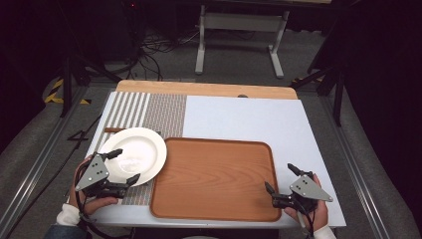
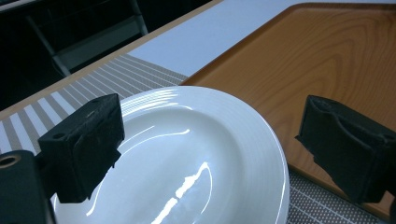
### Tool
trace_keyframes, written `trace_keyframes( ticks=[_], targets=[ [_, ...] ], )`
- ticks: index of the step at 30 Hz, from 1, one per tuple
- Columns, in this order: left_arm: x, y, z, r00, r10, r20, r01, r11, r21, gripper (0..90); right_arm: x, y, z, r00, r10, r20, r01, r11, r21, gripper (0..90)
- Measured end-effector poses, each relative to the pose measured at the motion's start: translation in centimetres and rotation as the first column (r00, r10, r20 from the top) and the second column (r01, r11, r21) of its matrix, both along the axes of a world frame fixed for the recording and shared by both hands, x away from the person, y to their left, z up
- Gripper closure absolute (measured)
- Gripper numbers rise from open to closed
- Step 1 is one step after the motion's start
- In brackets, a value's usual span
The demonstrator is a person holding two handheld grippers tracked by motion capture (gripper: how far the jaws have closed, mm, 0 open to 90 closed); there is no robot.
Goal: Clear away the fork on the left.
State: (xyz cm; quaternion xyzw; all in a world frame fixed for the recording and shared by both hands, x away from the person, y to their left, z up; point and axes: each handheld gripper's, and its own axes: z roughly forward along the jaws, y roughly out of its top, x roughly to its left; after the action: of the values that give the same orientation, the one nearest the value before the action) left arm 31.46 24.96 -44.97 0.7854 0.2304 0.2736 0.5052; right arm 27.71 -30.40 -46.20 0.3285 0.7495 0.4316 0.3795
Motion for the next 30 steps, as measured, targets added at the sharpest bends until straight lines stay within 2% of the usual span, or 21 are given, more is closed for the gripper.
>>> trace_keyframes(
  ticks=[5, 14, 22, 28, 29, 30],
  targets=[
    [0.1, -0.1, -0.1, 0.9999, -0.008, -0.012, 0.008, 1.0000, 0.001, 7.7, 0.0, -0.2, 0.1, 1.0000, -0.005, 0.005, 0.004, 0.9998, 0.018, 7.4],
    [0.0, 0.1, -0.2, 0.9993, -0.027, -0.024, 0.027, 0.9996, 0.010, 7.9, 0.0, 0.1, 0.1, 1.0000, 0.002, 0.007, -0.002, 1.0000, 0.003, 7.4],
    [-0.6, 0.7, -0.2, 0.9996, -0.013, -0.024, 0.013, 0.9999, 0.009, 9.1, 0.6, 0.7, 0.2, 0.9993, 0.034, 0.014, -0.033, 0.9994, -0.006, 7.4],
    [-0.4, 1.0, -0.2, 0.9993, -0.007, -0.036, 0.008, 0.9999, 0.015, 10.8, 0.7, 0.5, 0.3, 0.9993, 0.032, 0.018, -0.032, 0.9995, 0.004, 7.4],
    [-0.2, 1.5, -0.1, 0.9991, -0.020, -0.038, 0.020, 0.9997, -0.010, 12.0, 0.8, 0.6, 0.2, 0.9994, 0.033, 0.012, -0.033, 0.9994, -0.004, 7.4],
    [-0.1, 1.7, 0.0, 0.9988, -0.016, -0.046, 0.015, 0.9998, -0.013, 12.8, 0.8, 0.7, 0.2, 0.9994, 0.031, 0.013, -0.030, 0.9995, -0.007, 7.4]
  ],
)
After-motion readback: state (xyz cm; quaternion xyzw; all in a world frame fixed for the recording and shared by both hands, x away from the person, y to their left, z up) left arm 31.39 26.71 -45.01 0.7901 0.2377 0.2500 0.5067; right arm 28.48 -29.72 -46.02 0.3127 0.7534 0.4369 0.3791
